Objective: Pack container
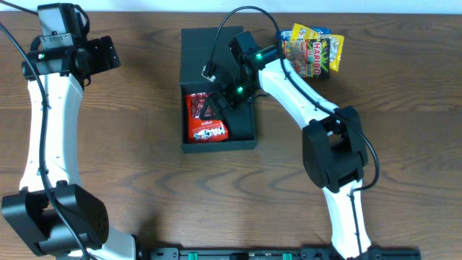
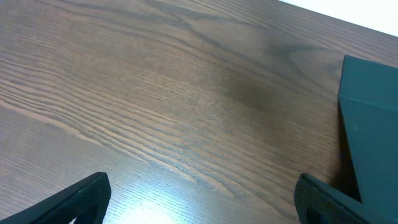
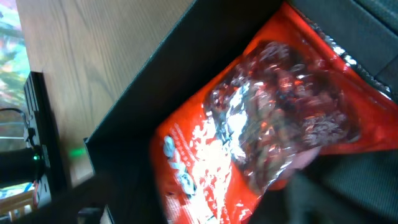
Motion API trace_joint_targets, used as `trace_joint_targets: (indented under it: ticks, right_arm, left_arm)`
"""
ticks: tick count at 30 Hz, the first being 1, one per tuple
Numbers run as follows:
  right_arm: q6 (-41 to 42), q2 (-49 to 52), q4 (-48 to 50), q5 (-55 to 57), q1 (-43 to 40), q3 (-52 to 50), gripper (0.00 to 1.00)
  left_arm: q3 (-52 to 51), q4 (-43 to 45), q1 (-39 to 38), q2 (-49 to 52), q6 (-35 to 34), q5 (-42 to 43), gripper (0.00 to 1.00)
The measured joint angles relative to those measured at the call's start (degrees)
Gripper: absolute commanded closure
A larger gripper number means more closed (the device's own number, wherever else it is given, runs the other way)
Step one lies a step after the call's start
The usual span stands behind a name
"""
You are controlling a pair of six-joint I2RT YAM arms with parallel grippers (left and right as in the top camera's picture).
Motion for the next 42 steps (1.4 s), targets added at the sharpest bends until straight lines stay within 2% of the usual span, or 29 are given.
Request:
trace_joint_targets:
  ticks: [7,15,23,25,32,42]
  right_arm:
    - [3.1,0.0,-5.18,1.36,-0.85,5.62,0.01]
    - [16.09,-3.06,-5.88,20.87,-6.62,16.33,0.01]
    - [27.65,-3.37,7.19,31.43,-22.95,17.05,0.01]
    - [29.49,-2.64,11.28,32.09,-24.52,17.05,0.01]
    - [32.5,4.31,28.92,35.91,-23.89,17.14,0.01]
    - [37.51,14.99,34.36,39.3,-23.04,17.11,0.01]
  left_arm:
    - [0.0,-0.02,0.0,0.0,0.0,0.02,0.05]
    - [0.0,-0.04,0.0,0.0,-0.04,3.26,0.05]
    - [0.0,-0.52,-0.02,0.02,-0.04,4.35,0.05]
    - [0.0,-0.61,0.0,0.04,-0.04,4.35,0.05]
    - [0.0,-1.42,0.0,0.09,-0.04,4.52,0.05]
    - [0.0,-3.04,-0.02,0.09,-0.04,4.55,0.04]
